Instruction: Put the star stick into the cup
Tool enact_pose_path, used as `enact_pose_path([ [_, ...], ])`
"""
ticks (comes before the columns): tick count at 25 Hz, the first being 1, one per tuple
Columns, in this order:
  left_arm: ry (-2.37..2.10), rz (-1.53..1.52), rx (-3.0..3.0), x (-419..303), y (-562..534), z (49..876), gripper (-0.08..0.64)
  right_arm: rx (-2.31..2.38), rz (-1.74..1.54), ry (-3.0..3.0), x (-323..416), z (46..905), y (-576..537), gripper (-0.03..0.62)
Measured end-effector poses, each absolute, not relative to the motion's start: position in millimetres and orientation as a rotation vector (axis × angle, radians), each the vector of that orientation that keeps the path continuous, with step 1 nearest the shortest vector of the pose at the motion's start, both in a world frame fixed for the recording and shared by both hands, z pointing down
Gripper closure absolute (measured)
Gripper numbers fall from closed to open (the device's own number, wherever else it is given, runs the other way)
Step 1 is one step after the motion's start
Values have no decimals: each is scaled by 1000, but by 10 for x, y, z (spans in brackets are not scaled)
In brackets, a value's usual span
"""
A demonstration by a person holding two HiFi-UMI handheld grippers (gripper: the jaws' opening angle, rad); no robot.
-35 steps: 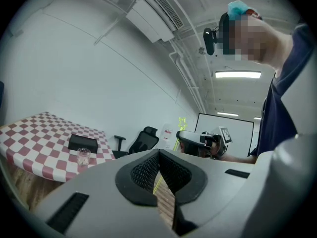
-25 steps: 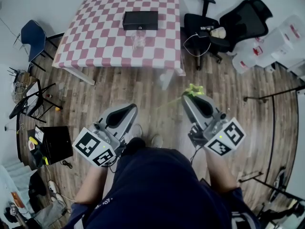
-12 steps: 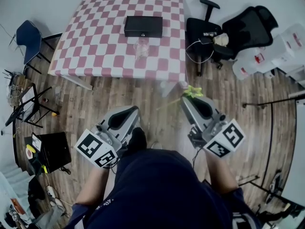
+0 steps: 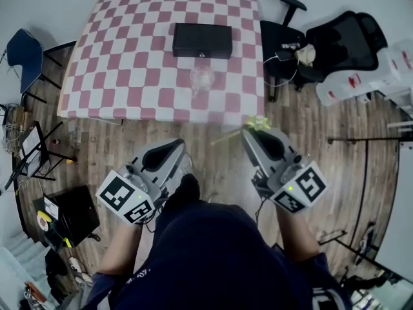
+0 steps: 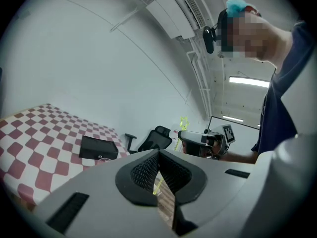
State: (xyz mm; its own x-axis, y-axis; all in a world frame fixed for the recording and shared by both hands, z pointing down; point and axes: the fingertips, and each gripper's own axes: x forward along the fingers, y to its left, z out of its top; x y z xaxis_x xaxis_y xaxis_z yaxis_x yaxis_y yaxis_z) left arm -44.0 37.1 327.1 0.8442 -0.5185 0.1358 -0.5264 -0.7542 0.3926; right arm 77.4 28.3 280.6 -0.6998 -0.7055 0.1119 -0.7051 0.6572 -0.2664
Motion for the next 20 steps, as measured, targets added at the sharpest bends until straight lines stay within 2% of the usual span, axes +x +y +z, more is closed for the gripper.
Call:
enact_pose_path([
  [8,-726,28,2599,-771,-316,3337,531,-1328,-395,2883,474,2843,-304,566],
  [20,-695,45,2592,-858,-748,3411,531,-1302,-222,2990,137,2798,-812,566],
])
